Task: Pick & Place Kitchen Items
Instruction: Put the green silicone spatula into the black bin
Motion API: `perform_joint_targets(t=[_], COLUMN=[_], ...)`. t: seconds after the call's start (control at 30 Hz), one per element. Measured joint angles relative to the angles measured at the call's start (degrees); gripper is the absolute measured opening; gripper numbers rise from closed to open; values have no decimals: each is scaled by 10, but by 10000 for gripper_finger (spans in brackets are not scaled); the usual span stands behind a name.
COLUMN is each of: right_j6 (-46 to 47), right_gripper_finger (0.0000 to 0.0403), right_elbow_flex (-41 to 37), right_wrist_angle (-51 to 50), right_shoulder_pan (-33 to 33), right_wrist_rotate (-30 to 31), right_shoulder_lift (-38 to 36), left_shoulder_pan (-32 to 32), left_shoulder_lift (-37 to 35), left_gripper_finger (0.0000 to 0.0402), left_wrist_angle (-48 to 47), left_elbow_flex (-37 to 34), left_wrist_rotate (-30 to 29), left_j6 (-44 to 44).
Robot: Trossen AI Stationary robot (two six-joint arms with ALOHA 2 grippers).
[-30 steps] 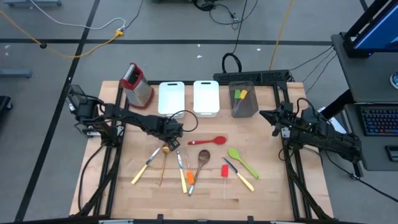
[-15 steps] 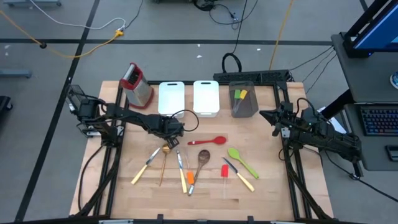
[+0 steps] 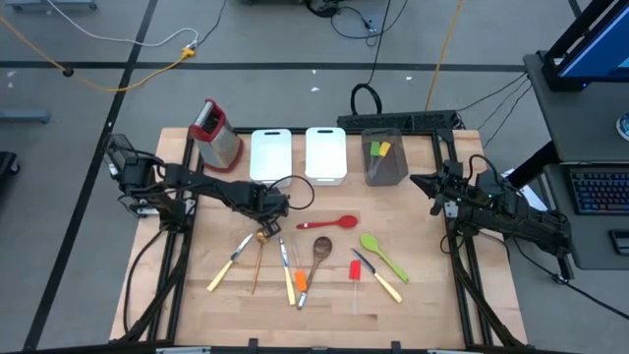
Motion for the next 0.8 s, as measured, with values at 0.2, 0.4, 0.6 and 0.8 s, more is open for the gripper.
perform_joint_targets(t=[0.2,0.4,0.6,0.8], right_j6=[0,0,0,0], right_gripper_finger=[0,0,0,0], right_elbow_flex=[0,0,0,0], right_wrist_angle=[0,0,0,0], right_shoulder_pan=[0,0,0,0], right_wrist_rotate=[0,0,0,0], right_shoulder_lift=[0,0,0,0], left_shoulder_pan=[4,4,4,4], left_shoulder_lift=[5,6,5,-3], left_gripper_finger=[1,15,86,153], left_wrist_angle=[14,30,31,23], left_elbow_flex=[1,1,1,2], left_wrist_rotate=[-3,-6,2,18], left_j6=[1,-2,-21,-23])
